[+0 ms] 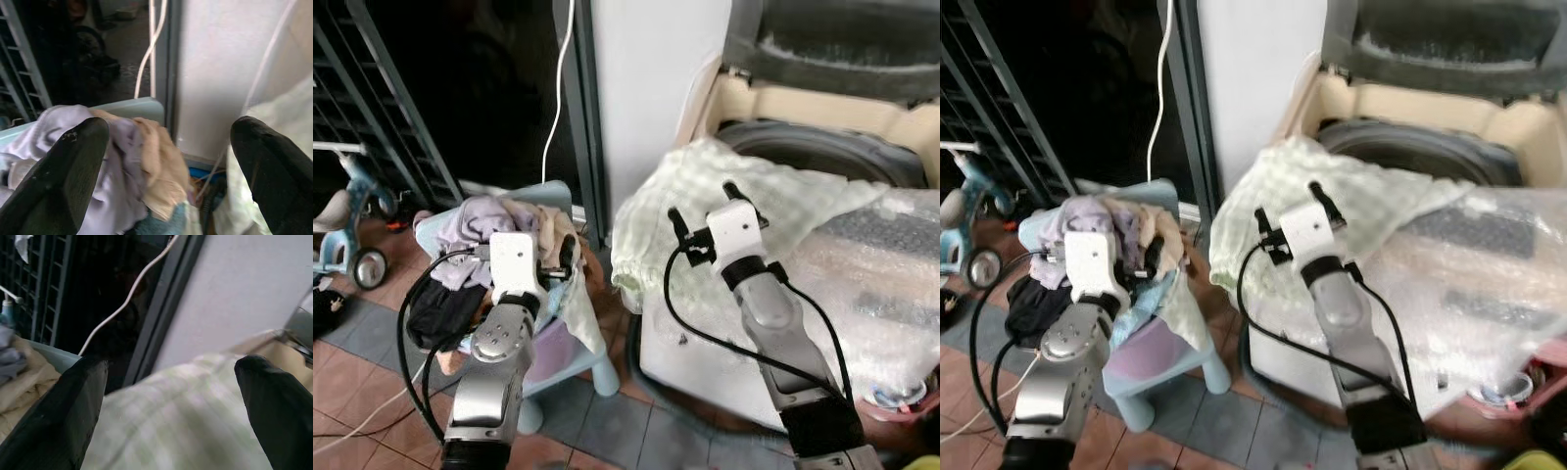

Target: Clothes washing

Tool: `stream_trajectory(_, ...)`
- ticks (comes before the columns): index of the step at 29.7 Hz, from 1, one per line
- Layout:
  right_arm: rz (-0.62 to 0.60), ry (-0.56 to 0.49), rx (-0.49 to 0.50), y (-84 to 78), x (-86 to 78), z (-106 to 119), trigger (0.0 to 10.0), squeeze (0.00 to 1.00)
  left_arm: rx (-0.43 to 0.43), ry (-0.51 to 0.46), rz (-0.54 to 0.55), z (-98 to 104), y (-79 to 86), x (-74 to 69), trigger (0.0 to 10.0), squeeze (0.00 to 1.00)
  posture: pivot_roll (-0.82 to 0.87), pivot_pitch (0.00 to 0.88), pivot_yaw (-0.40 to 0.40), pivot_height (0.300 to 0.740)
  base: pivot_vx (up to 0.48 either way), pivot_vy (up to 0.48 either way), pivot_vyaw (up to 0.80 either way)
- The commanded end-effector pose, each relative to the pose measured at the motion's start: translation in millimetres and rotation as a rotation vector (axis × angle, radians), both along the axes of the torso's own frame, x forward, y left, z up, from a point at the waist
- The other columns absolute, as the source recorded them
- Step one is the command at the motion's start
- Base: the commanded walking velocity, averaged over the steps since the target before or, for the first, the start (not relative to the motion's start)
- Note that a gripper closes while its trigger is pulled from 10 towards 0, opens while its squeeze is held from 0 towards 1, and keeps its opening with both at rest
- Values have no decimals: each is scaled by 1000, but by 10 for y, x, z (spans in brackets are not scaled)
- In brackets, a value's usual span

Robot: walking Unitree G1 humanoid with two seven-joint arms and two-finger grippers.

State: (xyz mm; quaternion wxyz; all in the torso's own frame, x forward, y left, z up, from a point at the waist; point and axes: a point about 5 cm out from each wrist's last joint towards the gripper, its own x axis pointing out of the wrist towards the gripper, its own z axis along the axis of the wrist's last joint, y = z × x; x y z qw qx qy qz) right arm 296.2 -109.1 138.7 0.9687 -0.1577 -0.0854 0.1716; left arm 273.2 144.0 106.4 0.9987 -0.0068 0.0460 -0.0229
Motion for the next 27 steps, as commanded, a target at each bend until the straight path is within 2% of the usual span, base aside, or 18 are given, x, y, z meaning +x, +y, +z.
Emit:
stream_trajectory(1,65,5,-8,122,-26,-2,10000,1000,16,14,34,-21,87,-7,10000,0,-49,0,29,740,244,0,0)
stream_trajectory(7,35,9,-89,83,-16,-66,10000,1000,15,12,42,-20,86,-10,10000,0,-45,0,27,740,0,0,0)
stream_trajectory(11,-67,-8,-140,-75,42,-70,10000,992,12,20,37,-30,89,-37,10000,0,-37,0,22,740,0,0,0)
stream_trajectory(12,-88,-23,-167,-140,37,-66,10000,953,12,21,37,-32,90,-53,10000,0,-30,0,16,740,0,0,0)
stream_trajectory(15,-98,-25,-194,-199,13,-77,10000,914,18,25,43,-37,98,-67,10000,0,-30,0,16,740,0,0,0)
stream_trajectory(16,-109,1,-204,-257,-29,-111,10000,698,39,28,67,-47,131,-74,10000,0,-29,0,14,740,0,0,0)
stream_trajectory(17,-108,26,-219,-294,-79,-157,7961,75,40,32,81,-58,154,-79,10000,0,-31,0,8,740,0,0,0)
stream_trajectory(18,-107,32,-225,-300,-95,-171,7961,75,38,33,82,-60,159,-80,10000,0,-33,0,7,740,0,0,0)
stream_trajectory(19,-112,57,-233,-334,-142,-233,0,0,36,33,82,-60,161,-78,10000,0,-36,0,7,740,0,0,0)
stream_trajectory(20,-118,116,-237,-369,-185,-340,0,0,34,32,79,-58,141,-68,10000,0,-37,0,8,740,0,0,0)
stream_trajectory(22,-126,157,-229,-382,-196,-397,0,0,36,30,76,-55,127,-60,10000,0,-40,0,13,740,0,0,0)
stream_trajectory(27,-125,201,-219,-362,-169,-420,0,0,44,28,73,-50,119,-50,10000,0,-44,0,18,740,0,0,0)
